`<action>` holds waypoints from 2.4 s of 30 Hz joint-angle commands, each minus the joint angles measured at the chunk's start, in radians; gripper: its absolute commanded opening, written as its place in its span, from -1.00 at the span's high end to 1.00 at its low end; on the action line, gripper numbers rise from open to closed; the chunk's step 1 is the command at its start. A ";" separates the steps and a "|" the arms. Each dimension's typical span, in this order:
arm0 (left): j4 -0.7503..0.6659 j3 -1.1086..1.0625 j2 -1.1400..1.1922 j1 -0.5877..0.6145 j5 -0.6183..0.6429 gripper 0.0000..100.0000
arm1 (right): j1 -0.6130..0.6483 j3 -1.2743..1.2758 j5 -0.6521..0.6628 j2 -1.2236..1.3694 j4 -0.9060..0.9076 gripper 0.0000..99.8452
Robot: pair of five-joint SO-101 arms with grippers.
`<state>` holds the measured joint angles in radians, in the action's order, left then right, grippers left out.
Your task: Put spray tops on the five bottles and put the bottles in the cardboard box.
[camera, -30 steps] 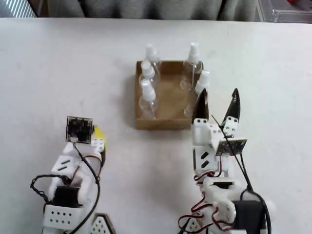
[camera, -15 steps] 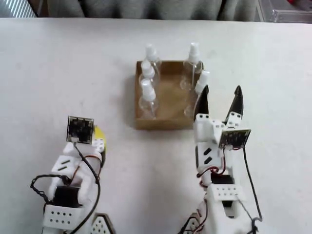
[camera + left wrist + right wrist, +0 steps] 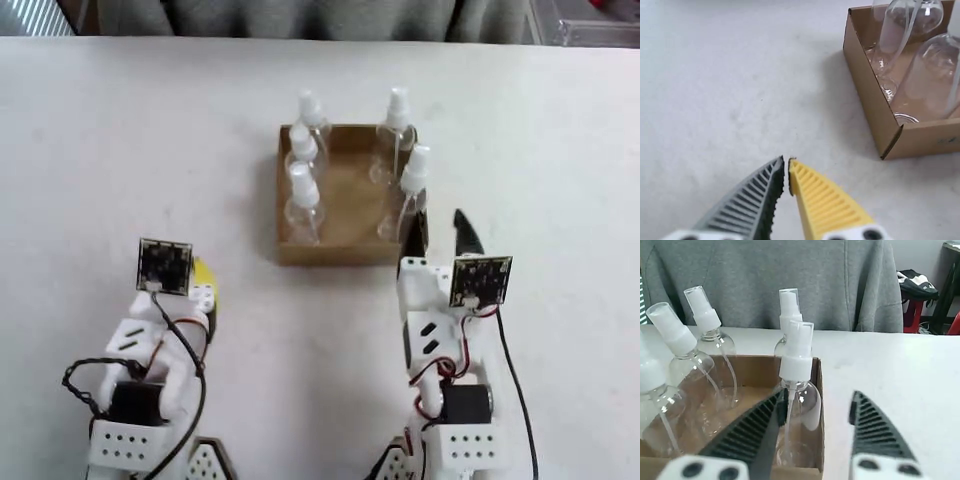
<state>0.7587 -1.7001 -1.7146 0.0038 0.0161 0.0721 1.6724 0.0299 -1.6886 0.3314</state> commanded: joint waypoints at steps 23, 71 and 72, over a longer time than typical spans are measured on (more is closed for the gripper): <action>0.169 0.002 -0.005 -0.002 -0.012 0.95 | 0.128 0.018 0.003 -0.090 0.760 0.87; 0.431 0.005 -0.012 0.005 -0.006 0.95 | 0.134 0.018 0.011 -0.091 0.926 0.87; 0.431 0.005 -0.012 0.005 -0.006 0.95 | 0.134 0.018 0.011 -0.091 0.926 0.87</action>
<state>1.1838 -1.7001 -1.7146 0.0038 0.0146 0.2025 1.6724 0.0299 -1.7729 1.2520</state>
